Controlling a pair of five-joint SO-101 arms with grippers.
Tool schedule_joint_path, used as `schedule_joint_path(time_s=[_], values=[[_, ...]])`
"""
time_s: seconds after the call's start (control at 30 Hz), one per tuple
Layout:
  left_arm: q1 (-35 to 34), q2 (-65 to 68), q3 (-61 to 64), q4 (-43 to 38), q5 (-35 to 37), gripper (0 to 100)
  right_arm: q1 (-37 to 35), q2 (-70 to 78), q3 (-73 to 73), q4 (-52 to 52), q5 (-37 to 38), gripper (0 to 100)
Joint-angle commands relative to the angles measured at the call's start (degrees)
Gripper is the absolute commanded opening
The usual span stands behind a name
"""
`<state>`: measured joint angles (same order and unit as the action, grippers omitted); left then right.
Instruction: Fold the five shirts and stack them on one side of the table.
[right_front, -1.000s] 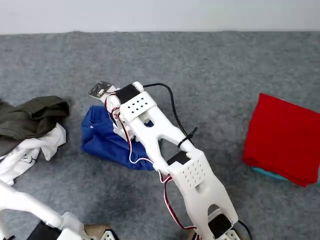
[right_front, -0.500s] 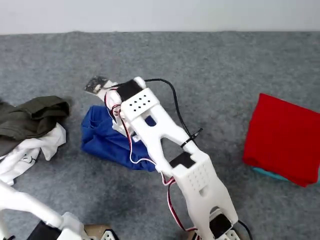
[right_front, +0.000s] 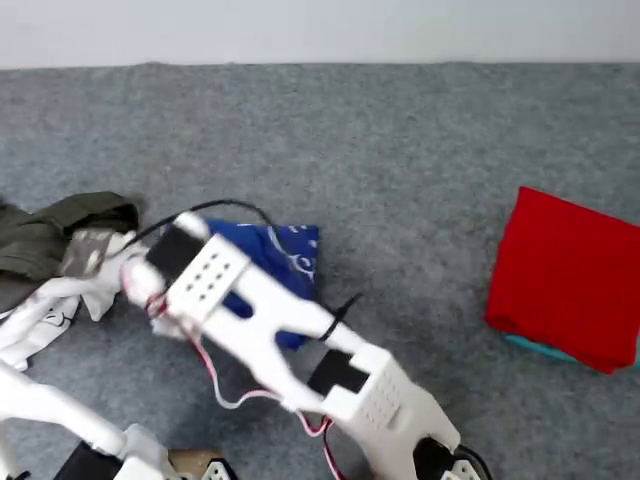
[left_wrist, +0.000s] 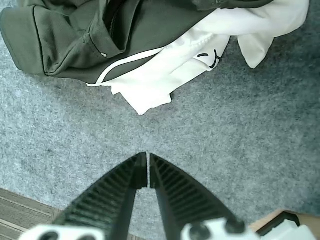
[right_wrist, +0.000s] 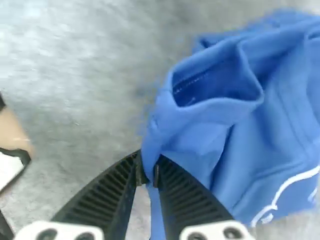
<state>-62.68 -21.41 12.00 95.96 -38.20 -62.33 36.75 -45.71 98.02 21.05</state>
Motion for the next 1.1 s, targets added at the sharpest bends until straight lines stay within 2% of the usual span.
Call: schedule_joint_path(time_s=[0.0, 0.13, 0.23, 0.33, 0.47, 0.5, 0.67, 0.73, 0.87, 1.07], values=[[0.44, -2.02, -0.31, -0.09, 0.00, 3, -1.98, 1.45, -0.53, -1.89, 0.09, 7.8], [0.35, -2.02, -0.31, -0.09, 0.00, 3, -0.75, 1.01, -5.19, 2.77, -4.66, 23.5], [0.35, -2.02, -0.31, -0.09, 0.00, 3, 1.80, -0.04, -7.82, 4.88, -5.98, 26.1], [0.44, -2.02, -0.31, -0.09, 0.00, 3, 5.14, -1.98, -7.82, 4.88, -5.54, 20.4], [0.44, -2.02, -0.31, -0.09, 0.00, 3, 9.36, -2.77, -7.74, 4.88, -1.23, 1.8], [0.44, -2.02, -0.31, -0.09, 0.00, 3, 10.68, -2.59, -7.65, 4.88, -0.53, 0.2], [0.44, -1.76, -0.22, -0.97, 0.00, 3, 18.33, 0.40, -6.86, 4.70, -0.26, 2.8], [0.44, -1.67, -0.22, -1.41, 0.00, 3, 19.56, 2.07, -6.86, 4.70, -0.26, 7.2], [0.44, -1.58, -0.22, -2.46, 0.00, 3, 19.38, 5.05, -6.86, 2.68, -0.35, 23.0], [0.44, -1.58, -0.22, -2.90, 0.00, 3, 17.98, 7.52, -6.86, -6.46, -0.44, 24.5]])
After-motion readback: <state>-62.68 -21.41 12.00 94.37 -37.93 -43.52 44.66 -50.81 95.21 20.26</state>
